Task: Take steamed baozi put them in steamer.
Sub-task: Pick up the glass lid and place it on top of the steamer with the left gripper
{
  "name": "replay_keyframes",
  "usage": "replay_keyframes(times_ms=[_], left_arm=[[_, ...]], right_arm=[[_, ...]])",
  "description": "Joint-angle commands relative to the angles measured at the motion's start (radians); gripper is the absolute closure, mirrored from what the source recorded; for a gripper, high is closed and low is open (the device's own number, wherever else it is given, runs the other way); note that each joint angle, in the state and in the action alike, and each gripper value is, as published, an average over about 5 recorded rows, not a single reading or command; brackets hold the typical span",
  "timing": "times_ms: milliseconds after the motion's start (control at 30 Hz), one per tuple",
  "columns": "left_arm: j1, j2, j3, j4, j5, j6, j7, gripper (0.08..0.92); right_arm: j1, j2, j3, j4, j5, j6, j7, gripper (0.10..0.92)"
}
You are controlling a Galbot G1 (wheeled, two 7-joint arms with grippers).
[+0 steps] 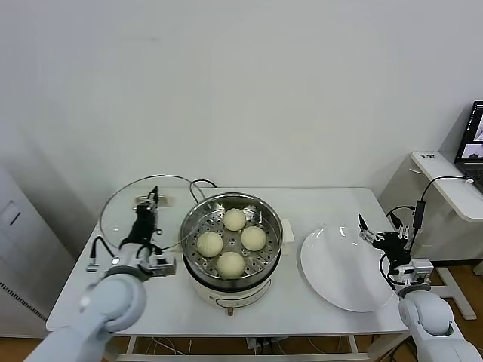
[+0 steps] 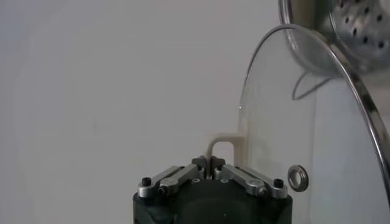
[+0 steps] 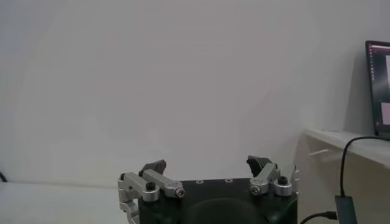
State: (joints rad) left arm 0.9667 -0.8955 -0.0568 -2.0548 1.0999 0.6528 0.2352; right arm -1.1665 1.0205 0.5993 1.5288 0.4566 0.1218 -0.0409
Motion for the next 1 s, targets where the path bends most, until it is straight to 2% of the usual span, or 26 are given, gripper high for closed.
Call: replay_keyframes(times_ms=[33, 367, 1000], left_arm=[[-0.089, -0.116, 0.207, -0.013, 0.141, 0.099, 0.035, 0.89], [-0.1, -0.211, 0.276, 0.034, 0.201, 0.108, 0.037, 0.89], [-0.107, -0.286, 0.353, 0.081, 0.23, 0.09, 0.019, 0.89]], right_arm=[[0.002, 0.001, -0.001, -0.008, -0.001, 0.001, 0.0, 0.203], [0.005, 0.003, -0.001, -0.02, -0.001, 0.002, -0.001, 0.203], [0.005, 0.014, -0.001, -0.04, -0.012, 0.006, -0.002, 0.203]])
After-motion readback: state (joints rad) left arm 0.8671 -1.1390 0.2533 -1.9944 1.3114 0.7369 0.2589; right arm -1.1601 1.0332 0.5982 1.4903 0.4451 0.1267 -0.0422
